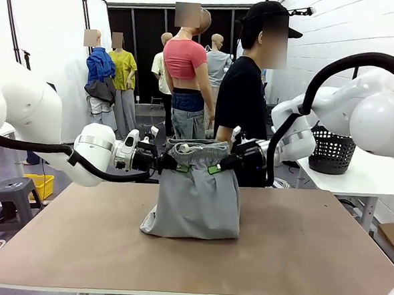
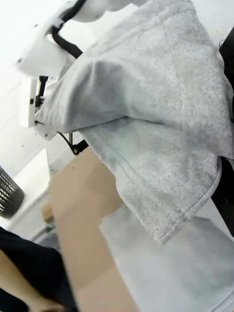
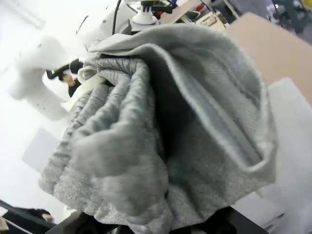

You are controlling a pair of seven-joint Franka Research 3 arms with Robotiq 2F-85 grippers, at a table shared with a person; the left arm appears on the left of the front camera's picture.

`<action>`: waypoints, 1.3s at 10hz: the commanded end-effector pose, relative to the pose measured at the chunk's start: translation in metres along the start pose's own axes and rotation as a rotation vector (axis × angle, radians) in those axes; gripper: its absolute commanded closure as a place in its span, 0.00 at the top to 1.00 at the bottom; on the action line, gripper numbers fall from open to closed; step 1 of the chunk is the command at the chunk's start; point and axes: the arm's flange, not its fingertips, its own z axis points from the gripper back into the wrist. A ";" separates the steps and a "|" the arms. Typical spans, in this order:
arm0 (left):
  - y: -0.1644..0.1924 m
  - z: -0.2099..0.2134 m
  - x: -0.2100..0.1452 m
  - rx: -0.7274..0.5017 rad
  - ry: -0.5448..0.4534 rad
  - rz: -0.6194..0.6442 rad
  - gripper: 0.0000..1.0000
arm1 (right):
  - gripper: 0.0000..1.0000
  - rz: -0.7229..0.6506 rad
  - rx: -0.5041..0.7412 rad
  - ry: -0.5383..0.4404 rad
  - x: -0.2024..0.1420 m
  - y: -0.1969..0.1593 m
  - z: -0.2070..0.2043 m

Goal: Fold the training pants.
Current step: Fold the Training pants in half.

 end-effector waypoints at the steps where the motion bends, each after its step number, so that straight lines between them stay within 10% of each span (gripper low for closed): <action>1: 0.023 0.016 0.019 0.015 0.041 0.160 0.00 | 0.00 -0.136 -0.015 -0.004 -0.010 -0.015 0.015; 9: 0.049 -0.016 0.002 0.022 0.078 0.271 0.00 | 0.00 -0.199 -0.004 -0.007 -0.009 -0.042 -0.004; 13: 0.066 -0.012 -0.009 0.098 0.137 0.564 0.00 | 0.00 -0.394 0.036 -0.021 -0.031 -0.077 -0.006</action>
